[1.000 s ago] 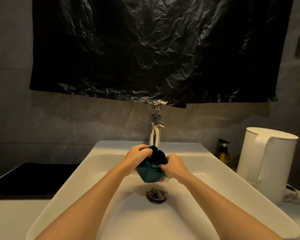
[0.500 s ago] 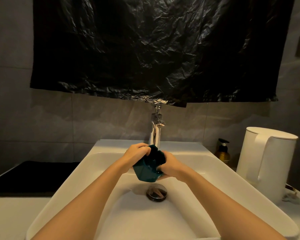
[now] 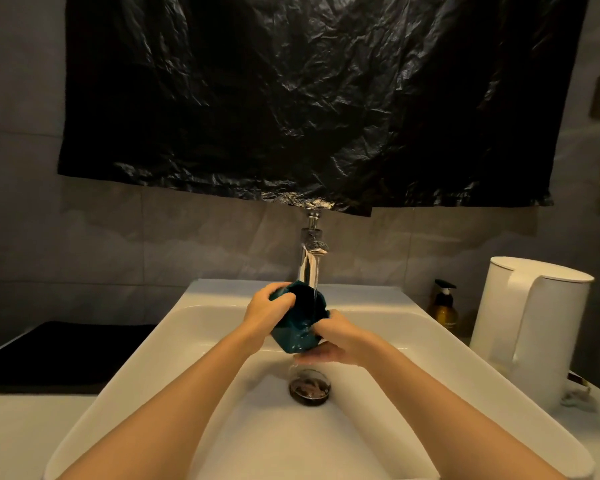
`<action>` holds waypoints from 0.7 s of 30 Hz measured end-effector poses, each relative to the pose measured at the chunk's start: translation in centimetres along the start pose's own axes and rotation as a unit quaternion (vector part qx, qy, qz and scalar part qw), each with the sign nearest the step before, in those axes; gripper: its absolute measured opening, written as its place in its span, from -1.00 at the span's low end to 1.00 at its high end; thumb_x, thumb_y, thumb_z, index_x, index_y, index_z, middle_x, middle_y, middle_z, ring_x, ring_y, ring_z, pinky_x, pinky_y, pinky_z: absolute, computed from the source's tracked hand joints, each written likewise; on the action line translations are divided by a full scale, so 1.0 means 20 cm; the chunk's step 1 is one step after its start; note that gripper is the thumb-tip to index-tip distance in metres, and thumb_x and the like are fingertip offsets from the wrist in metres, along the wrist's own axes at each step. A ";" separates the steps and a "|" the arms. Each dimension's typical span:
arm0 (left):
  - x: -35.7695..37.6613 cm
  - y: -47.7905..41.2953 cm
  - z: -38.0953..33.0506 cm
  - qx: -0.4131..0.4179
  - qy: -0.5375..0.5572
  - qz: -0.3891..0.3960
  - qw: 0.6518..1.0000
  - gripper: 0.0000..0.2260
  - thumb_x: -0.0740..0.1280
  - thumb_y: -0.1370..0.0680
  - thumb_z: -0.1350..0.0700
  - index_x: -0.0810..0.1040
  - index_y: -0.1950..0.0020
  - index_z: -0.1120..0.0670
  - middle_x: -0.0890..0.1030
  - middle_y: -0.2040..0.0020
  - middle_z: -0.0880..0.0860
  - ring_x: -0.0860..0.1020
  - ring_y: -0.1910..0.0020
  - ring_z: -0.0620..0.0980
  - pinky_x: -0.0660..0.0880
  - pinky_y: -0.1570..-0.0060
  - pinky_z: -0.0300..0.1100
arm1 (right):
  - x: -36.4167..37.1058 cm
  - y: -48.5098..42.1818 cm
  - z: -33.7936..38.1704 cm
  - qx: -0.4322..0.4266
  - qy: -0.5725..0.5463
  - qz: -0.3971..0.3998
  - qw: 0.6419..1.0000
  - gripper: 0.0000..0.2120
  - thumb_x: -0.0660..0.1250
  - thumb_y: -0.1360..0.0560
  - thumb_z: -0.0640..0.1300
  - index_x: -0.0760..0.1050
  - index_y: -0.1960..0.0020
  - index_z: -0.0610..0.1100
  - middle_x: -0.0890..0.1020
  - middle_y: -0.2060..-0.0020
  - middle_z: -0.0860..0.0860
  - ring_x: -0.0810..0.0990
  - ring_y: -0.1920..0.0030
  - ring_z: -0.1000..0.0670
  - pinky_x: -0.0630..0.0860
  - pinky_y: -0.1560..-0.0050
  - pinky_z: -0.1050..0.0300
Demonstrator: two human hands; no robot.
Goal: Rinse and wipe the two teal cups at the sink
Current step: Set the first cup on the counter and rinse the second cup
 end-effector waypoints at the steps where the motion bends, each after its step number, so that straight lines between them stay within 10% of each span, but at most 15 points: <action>1: -0.01 0.00 0.01 -0.001 -0.010 0.000 1.000 -0.76 0.25 -0.51 0.20 0.55 -0.10 -0.04 0.58 -0.03 0.05 0.50 0.05 -0.01 0.52 0.03 -0.14 | -0.01 0.00 0.00 -0.008 0.049 -0.012 0.999 -0.74 0.19 -0.55 -0.35 0.38 -0.17 -0.10 0.57 -0.08 -0.15 0.65 0.00 -0.22 0.63 0.03 -0.13; 7: 0.07 0.02 0.00 -0.003 -0.069 0.047 0.996 -0.78 0.22 -0.53 0.20 0.52 -0.09 -0.07 0.54 0.06 0.01 0.45 0.15 -0.11 0.40 0.25 -0.29 | -0.19 -0.02 0.04 -0.075 0.193 -0.156 0.966 -0.86 0.23 -0.58 -0.20 0.51 -0.06 -0.23 0.68 0.11 -0.19 0.70 0.27 -0.19 0.66 0.18 -0.06; 13: 0.03 0.01 -0.02 0.011 -0.088 0.034 0.995 -0.74 0.22 -0.54 0.17 0.54 -0.18 -0.04 0.56 -0.03 0.03 0.48 0.01 -0.02 0.41 0.21 -0.26 | -0.08 0.00 0.08 -0.114 0.165 -0.064 0.978 -0.67 0.29 -0.48 -0.36 0.38 -0.15 -0.04 0.54 0.04 0.00 0.57 -0.04 -0.12 0.64 0.15 0.04; 18: 0.07 0.00 -0.01 0.000 -0.065 0.055 0.996 -0.80 0.21 -0.58 0.15 0.51 -0.14 -0.07 0.53 0.05 -0.02 0.44 0.15 -0.13 0.38 0.27 -0.29 | -0.17 0.02 0.12 -0.140 0.229 -0.175 0.947 -0.79 0.15 -0.60 -0.18 0.49 -0.17 -0.09 0.63 -0.04 -0.12 0.63 0.01 -0.17 0.62 0.04 -0.16; 21: 0.05 -0.01 -0.01 -0.005 -0.057 0.048 0.997 -0.81 0.22 -0.58 0.15 0.52 -0.09 -0.10 0.52 0.10 -0.06 0.44 0.16 -0.14 0.38 0.27 -0.28 | -0.09 -0.01 0.08 -0.112 0.142 -0.062 0.982 -0.69 0.13 -0.58 -0.30 0.35 -0.29 -0.07 0.55 -0.13 -0.11 0.59 -0.10 -0.16 0.64 0.05 -0.10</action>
Point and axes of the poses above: each hand's wrist, its own y-axis away from the middle knuckle, its own x-axis out of the palm, z = x × y, the point moved 10 cm from there along -y, towards the middle knuckle
